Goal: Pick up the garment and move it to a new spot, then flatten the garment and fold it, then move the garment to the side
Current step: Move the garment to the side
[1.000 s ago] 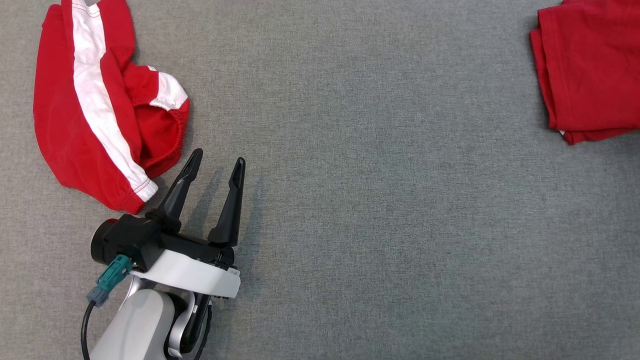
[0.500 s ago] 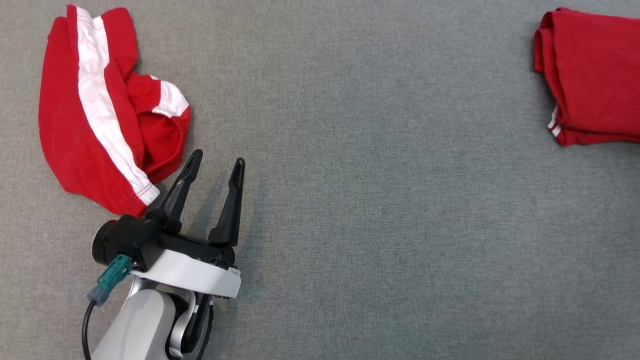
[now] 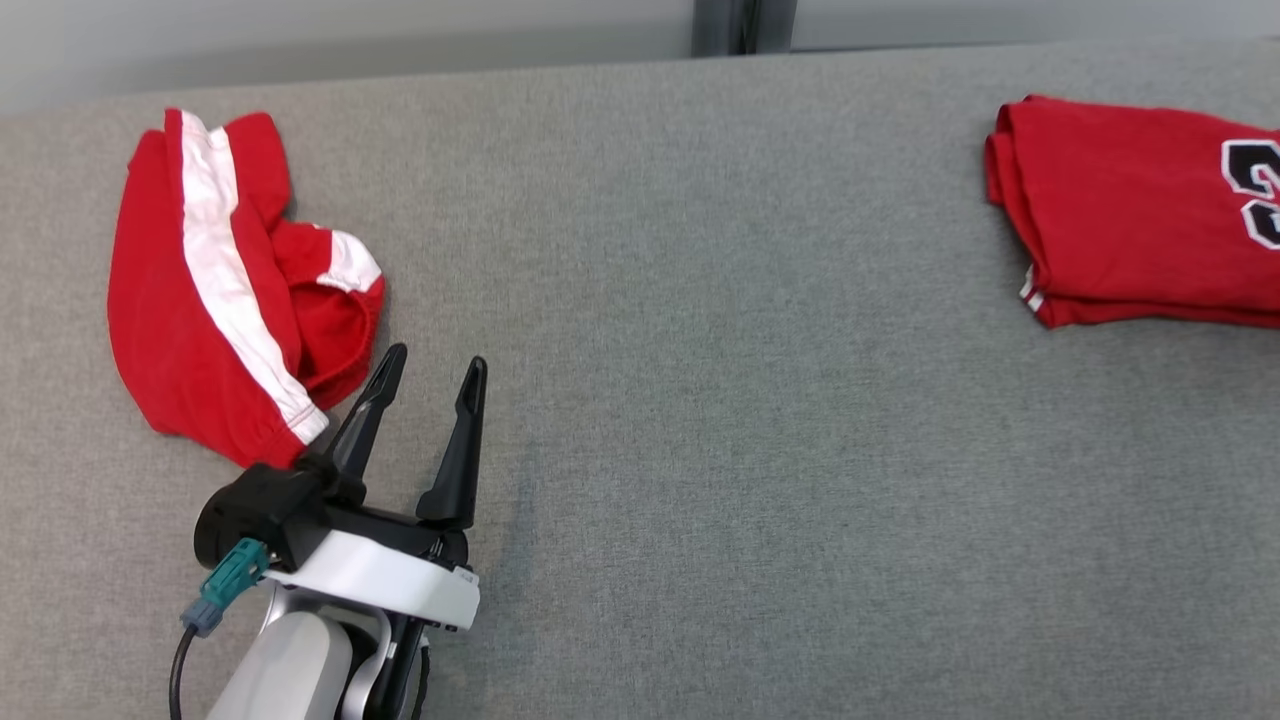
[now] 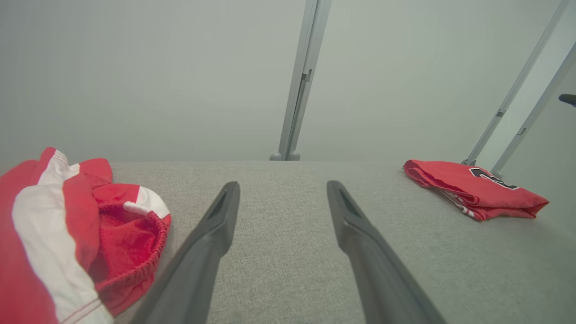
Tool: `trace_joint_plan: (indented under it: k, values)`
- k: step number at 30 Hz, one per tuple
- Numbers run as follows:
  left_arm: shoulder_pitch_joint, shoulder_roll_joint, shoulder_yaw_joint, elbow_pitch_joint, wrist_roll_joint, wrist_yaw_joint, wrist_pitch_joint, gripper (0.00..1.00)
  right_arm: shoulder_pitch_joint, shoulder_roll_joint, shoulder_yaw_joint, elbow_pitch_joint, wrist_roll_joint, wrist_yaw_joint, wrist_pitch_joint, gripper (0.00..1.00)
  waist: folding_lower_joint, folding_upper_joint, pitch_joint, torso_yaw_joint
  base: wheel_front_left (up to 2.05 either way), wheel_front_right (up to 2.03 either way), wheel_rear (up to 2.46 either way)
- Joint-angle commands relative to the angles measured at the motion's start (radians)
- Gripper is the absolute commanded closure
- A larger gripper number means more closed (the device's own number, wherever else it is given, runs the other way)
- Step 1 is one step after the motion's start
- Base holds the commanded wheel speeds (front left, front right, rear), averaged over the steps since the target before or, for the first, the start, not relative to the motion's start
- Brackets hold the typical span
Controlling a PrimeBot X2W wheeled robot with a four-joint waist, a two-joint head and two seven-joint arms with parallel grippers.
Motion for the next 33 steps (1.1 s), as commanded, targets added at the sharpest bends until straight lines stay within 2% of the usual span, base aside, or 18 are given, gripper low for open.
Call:
trace_joint_plan:
  k: [1,12,18,24,28,33]
  values:
    - [0.012,0.002,0.011,0.003,-0.003,-0.005,-0.004,0.0,0.028,-0.003,-0.009,-0.02,-0.01,0.0,-0.006,0.0,0.0,0.0,-0.038,-0.009,0.0,0.0,0.0]
    - [0.095,-0.004,0.065,0.003,-0.008,-0.007,-0.004,0.0,0.176,0.01,-0.09,-0.216,-0.096,0.0,-0.006,0.0,0.0,0.0,-0.19,-0.004,0.0,0.0,0.0]
    - [0.146,-0.013,0.086,-0.004,-0.012,-0.013,-0.004,0.0,0.338,0.025,-0.199,-0.35,-0.142,0.0,-0.006,0.0,0.0,0.0,-0.251,0.014,0.0,0.0,0.0]
    - [0.177,-0.027,0.124,-0.018,-0.002,0.011,-0.004,0.0,0.492,0.065,-0.311,-0.446,-0.194,0.0,-0.006,0.0,0.0,0.0,-0.271,0.022,0.0,0.0,0.0]
    - [0.195,-0.038,0.153,-0.028,0.012,0.007,-0.004,0.0,0.606,0.122,-0.406,-0.512,-0.28,0.0,-0.006,0.0,0.0,0.0,-0.282,0.028,0.0,0.0,0.0]
    - [0.221,-0.058,0.176,-0.039,0.064,-0.001,-0.004,0.0,0.783,0.246,-0.556,-0.614,-0.445,0.0,-0.006,0.0,0.0,0.0,-0.292,0.039,0.0,0.0,0.0]
